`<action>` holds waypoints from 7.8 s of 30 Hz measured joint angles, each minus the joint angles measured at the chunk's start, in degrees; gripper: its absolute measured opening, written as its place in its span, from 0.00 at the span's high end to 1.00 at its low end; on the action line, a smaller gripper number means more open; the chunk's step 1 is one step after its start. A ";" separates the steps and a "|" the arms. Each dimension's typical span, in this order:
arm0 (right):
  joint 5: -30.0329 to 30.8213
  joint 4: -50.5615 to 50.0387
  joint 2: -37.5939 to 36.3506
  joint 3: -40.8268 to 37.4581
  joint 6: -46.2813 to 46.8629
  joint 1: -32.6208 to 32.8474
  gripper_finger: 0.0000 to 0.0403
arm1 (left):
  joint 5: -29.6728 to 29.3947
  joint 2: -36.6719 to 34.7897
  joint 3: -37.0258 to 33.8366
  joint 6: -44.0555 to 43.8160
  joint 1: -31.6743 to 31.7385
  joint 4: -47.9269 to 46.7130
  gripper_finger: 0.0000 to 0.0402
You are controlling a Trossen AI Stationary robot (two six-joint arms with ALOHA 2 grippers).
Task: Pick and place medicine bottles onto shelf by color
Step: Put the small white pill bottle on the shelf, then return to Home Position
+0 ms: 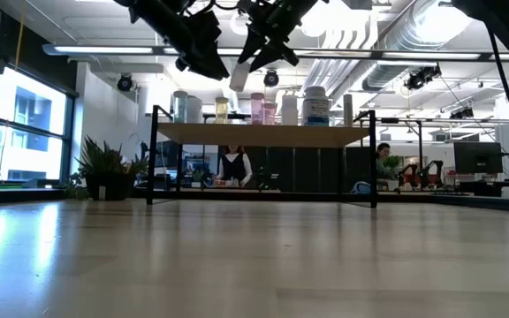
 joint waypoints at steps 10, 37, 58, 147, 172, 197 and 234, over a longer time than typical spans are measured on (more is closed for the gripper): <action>0.33 -0.98 2.07 0.02 -4.14 0.29 0.72 | -4.60 -3.83 0.00 -0.01 0.05 -0.18 0.51; 4.76 -5.48 8.31 0.04 -12.65 -0.51 0.72 | -5.50 -6.99 0.00 0.02 0.05 -0.16 0.51; 4.28 -3.94 8.46 1.77 -12.94 -0.50 0.51 | -5.88 -6.99 0.00 -0.01 0.05 -1.81 0.51; 13.65 6.89 -64.36 -60.80 -3.83 1.11 0.48 | -8.26 -67.18 -73.81 -31.55 -29.15 34.07 0.51; 13.45 29.48 -105.38 -108.65 6.14 9.57 0.48 | -9.07 -67.18 -73.79 -24.41 -28.95 34.09 0.51; 13.42 40.74 -108.62 -120.83 7.51 16.15 0.48 | -8.26 -68.04 -73.75 -12.42 -28.95 40.93 0.51; 13.96 37.44 -110.75 -120.83 8.98 17.65 0.48 | -9.31 -69.65 -73.75 -9.41 -28.93 38.99 0.51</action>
